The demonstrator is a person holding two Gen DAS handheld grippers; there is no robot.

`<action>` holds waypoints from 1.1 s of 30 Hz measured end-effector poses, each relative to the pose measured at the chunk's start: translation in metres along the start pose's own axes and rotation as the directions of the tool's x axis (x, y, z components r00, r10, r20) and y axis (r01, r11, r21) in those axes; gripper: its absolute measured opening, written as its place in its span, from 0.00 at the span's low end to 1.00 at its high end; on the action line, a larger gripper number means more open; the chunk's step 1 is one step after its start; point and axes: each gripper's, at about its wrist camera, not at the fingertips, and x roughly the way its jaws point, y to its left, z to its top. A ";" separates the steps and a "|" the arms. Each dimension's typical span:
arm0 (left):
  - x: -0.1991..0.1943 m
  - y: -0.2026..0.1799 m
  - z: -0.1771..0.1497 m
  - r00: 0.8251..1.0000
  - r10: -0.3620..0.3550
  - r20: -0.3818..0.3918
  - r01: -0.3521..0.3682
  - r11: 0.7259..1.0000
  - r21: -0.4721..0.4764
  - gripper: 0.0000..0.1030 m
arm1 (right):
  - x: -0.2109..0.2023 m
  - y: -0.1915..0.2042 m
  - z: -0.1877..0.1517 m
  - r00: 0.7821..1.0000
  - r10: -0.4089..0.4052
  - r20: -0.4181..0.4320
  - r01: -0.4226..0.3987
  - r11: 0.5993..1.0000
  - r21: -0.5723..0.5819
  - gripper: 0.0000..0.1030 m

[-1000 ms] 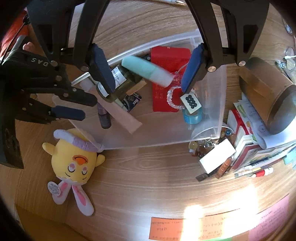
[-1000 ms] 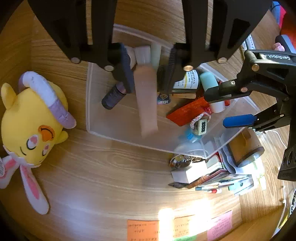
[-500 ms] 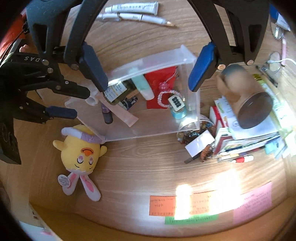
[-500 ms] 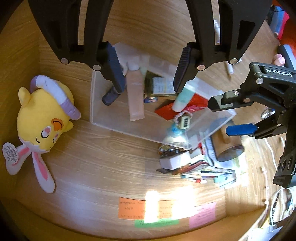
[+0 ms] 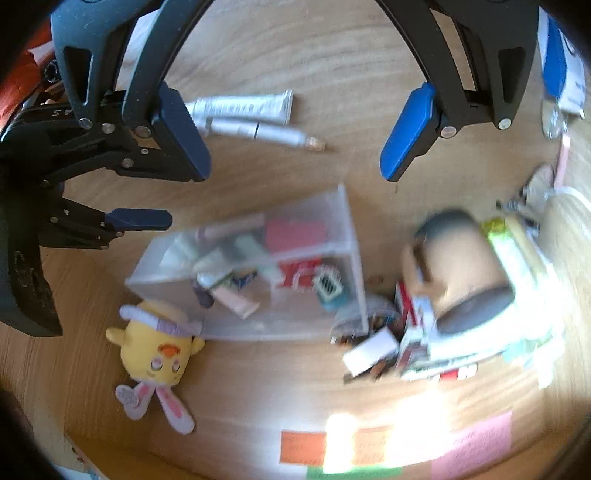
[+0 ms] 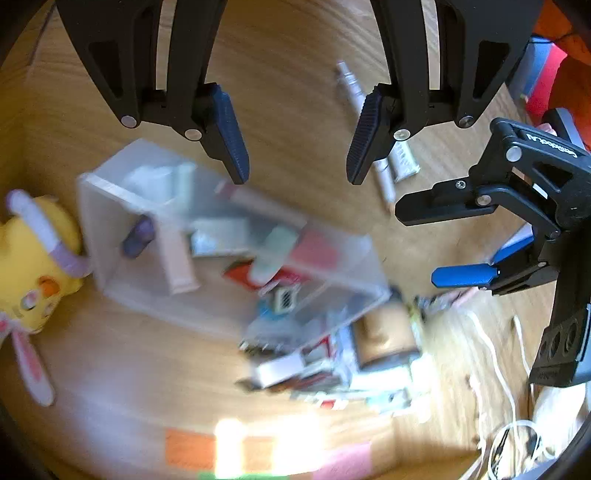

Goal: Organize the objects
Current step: 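Move both open tools back toward the white pen and ointment tube, then grasp the white pen with the right tool while the left tool grasps the white ointment tube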

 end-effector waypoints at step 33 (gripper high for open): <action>0.024 -0.028 -0.041 0.973 -0.143 -0.179 0.142 0.990 -0.021 0.92 | 0.015 0.012 -0.032 0.996 -0.031 -0.079 0.026 0.998 -0.060 0.10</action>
